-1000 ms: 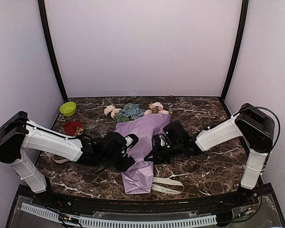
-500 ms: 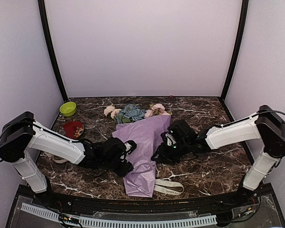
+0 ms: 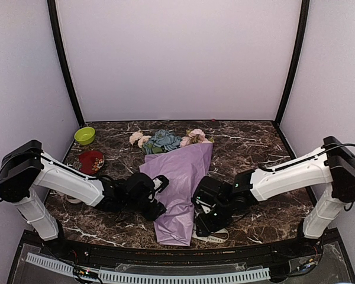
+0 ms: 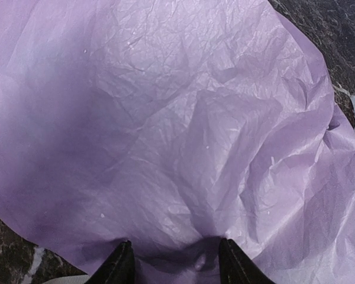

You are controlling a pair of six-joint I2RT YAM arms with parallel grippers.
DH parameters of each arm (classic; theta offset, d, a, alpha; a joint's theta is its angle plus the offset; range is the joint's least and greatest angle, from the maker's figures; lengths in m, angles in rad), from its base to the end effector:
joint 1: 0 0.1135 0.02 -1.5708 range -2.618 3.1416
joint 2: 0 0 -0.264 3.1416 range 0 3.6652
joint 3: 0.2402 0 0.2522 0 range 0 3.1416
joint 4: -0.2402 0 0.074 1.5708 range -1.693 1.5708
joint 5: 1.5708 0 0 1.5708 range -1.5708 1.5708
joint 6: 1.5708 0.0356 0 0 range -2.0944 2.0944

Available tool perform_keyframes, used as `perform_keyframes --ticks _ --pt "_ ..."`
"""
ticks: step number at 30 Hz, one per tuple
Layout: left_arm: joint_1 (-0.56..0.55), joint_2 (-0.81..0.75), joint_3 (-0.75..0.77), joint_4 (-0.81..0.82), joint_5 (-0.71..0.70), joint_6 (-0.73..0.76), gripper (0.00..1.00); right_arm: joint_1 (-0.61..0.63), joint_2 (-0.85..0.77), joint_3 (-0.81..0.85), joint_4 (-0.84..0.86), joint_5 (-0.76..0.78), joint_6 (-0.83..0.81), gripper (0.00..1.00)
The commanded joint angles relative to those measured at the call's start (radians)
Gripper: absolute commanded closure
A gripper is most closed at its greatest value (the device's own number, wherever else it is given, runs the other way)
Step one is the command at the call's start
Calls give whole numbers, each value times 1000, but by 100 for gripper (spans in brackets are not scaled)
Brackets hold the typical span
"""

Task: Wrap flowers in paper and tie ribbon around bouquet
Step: Pick up the right side of the ribbon from the center of the board.

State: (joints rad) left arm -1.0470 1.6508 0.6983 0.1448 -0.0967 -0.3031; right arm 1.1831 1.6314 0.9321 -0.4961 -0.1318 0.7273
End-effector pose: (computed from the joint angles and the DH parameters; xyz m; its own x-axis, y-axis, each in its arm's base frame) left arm 0.1568 -0.2647 0.1327 -0.5923 0.4314 -0.6805 0.6829 0.7171 -0.1397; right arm 0.1099 0.2815 0.1636 -0.8850 -0.4238 -0.1926 -0.4653 0.8193 0.3351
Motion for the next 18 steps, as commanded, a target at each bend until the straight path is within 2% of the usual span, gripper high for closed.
perform_keyframes --ticks 1,4,8,12,15,18 --pt "-3 0 -51 -115 40 -8 50 27 52 42 -149 63 -84 45" --pt "-4 -14 -64 -110 33 -11 51 53 43 21 -138 50 -73 47" --pt "-3 -18 -68 -112 32 -9 50 66 46 -8 -145 53 -56 58" --pt "-4 -16 -68 -113 34 -7 50 100 30 0 -159 61 -60 59" --pt "-4 -11 -65 -116 34 -6 50 124 37 -8 -150 57 -61 68" --pt "-4 -12 -64 -121 29 -5 50 149 59 -17 -148 34 -62 68"
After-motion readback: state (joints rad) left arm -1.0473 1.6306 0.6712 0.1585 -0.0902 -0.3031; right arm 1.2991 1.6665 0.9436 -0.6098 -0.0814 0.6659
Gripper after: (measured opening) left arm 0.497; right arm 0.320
